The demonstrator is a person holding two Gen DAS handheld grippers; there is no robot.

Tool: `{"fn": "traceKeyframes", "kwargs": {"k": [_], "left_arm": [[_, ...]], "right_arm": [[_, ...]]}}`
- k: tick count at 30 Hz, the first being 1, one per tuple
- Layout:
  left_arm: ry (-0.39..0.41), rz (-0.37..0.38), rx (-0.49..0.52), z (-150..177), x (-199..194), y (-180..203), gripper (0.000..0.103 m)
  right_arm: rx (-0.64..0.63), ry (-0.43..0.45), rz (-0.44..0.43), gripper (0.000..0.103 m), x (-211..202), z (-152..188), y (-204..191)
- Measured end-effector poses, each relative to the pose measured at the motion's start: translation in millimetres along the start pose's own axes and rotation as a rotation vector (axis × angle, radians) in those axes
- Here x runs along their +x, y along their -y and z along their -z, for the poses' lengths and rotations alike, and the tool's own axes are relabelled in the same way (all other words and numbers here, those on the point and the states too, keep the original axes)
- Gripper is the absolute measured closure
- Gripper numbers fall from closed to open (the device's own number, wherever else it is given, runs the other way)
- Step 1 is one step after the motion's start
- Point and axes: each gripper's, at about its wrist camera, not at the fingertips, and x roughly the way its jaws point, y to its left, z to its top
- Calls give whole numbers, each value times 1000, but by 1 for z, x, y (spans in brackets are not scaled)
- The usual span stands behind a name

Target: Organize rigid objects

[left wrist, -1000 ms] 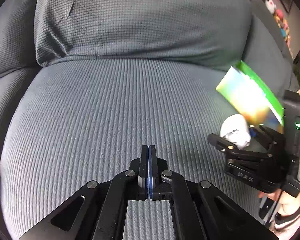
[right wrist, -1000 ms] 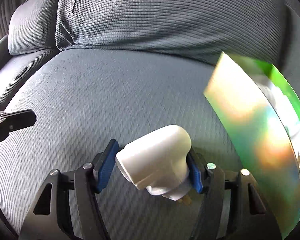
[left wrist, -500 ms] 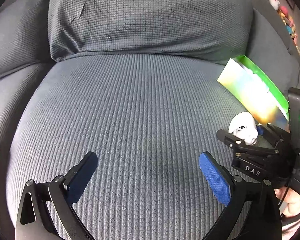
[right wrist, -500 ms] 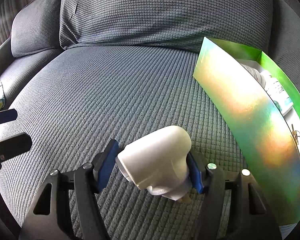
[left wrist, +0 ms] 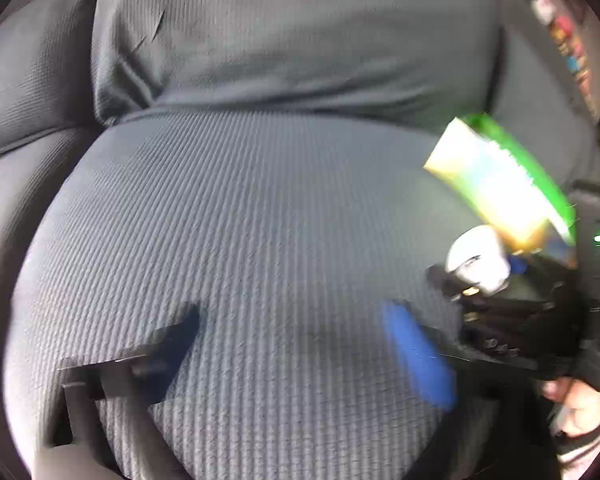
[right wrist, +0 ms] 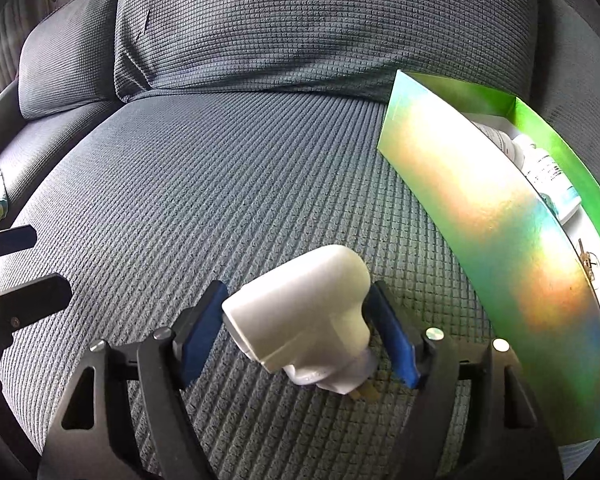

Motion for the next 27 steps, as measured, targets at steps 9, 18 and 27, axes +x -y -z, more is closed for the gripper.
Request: {"fn": "traceKeyframes", "kwargs": {"k": [9,18,27], "left_arm": [[-117,-85,-14,1,21,-1,37],[-37,-78,-2,-2,5,4,10],[-50,-79,-6,-1,9,7,10]], "right_arm": [[11,8,-7,30,-2,2,2],[15,13,-3,30,-7,1,1],[26,16,-2,30,-11,2,2]]}}
